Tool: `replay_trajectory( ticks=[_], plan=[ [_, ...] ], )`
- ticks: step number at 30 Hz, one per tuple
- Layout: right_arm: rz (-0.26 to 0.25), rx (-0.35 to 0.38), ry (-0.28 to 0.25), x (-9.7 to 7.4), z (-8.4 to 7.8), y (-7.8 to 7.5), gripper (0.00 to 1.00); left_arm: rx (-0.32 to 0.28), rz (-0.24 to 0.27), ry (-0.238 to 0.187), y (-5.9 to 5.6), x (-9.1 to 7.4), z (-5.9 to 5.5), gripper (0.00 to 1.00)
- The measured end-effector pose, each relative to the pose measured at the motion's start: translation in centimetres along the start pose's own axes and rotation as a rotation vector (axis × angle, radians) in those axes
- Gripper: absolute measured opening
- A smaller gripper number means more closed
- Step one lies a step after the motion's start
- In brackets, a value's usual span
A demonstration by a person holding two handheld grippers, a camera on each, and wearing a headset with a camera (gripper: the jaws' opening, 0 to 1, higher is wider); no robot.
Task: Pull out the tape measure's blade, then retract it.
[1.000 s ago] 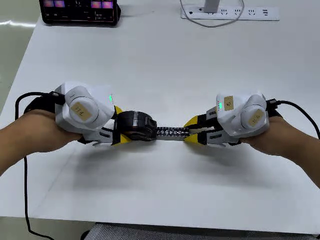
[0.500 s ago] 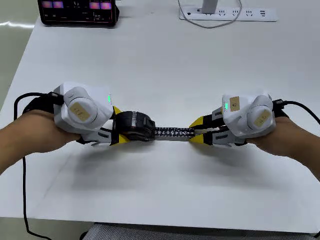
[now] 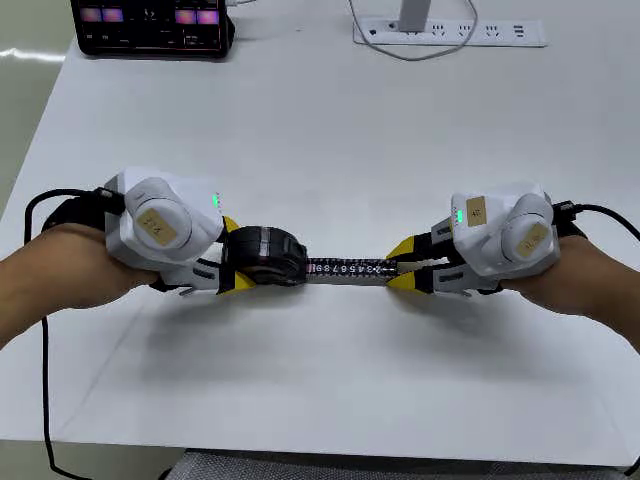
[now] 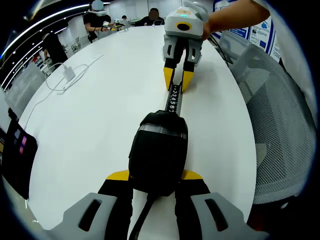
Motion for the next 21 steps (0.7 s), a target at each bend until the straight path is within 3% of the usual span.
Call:
replay_trajectory(
  ticks=[21],
  plan=[
    [0.0, -0.004, 0.041, -1.9, -1.9, 0.3, 0.1, 0.0, 0.002, 0.002, 0.0, 0.0, 0.0, 0.27]
  ],
)
Point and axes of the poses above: the centre of the closed fingertips' face, and the gripper's own axes: x roughly forward along the fingers, y roughly to its left, z roughly out of its top, the point moved 1 cm from there along -x, roughly backward along the fingers, and after that the axes turned 9 degrees about -x, right-handed, at the moved point
